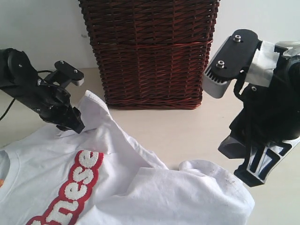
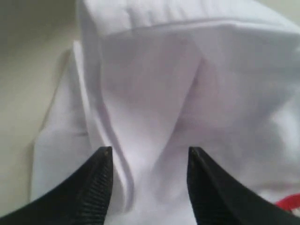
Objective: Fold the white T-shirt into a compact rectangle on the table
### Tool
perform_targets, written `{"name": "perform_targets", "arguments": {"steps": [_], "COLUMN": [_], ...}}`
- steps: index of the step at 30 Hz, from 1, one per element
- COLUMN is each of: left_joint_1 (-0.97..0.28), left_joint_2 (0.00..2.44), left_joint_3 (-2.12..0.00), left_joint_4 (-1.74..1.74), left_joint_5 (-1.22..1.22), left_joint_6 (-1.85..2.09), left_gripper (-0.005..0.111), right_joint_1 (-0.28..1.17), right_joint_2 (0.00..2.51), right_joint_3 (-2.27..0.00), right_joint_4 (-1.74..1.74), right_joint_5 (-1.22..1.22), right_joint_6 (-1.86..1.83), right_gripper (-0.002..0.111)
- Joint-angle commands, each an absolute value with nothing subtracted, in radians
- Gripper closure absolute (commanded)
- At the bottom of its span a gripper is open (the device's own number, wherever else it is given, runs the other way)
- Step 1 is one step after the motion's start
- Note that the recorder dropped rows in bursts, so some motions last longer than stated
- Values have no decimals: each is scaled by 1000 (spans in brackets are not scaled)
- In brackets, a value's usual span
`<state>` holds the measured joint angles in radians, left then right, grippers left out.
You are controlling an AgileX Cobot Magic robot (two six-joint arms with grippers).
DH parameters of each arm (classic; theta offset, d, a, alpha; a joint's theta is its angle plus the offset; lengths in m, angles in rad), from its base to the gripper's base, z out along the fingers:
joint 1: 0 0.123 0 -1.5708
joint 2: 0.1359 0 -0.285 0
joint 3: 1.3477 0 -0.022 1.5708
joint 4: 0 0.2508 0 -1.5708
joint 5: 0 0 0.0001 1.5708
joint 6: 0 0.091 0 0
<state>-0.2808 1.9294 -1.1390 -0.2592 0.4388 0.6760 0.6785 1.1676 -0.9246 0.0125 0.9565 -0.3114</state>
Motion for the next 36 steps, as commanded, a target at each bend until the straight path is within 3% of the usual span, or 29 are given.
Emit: {"name": "perform_targets", "arguments": {"steps": [1,5,13,20,31,33,36], "left_joint_1": [-278,-268,-264,-264,-281,-281,-281], "left_joint_2": [1948,1971,2016,1985,1971,1971,1971], "left_joint_3": [-1143,-1143,-1158,-1237,-1268,-1268,-1268], "left_joint_4": [-271,-245,-247,-184,-162,-162,-169], "left_joint_5": [308,297,359,350,123,93,62], "left_joint_6": [678,688,768,749,834,834,830], "left_gripper": [58,62,107,107,106,101,77], "right_joint_1": [673,673,673,673,673,673,673], "right_joint_2": [1166,1166,1166,1166,1166,1166,1166], "right_joint_3": [-927,-927,-927,-927,-927,-927,-927], "right_joint_4": [21,21,21,21,21,27,30], "right_joint_5": [951,951,951,951,954,958,968], "right_joint_6": [-310,-310,-310,-310,-310,-310,-310], "right_gripper": [65,65,65,65,65,65,65]}}
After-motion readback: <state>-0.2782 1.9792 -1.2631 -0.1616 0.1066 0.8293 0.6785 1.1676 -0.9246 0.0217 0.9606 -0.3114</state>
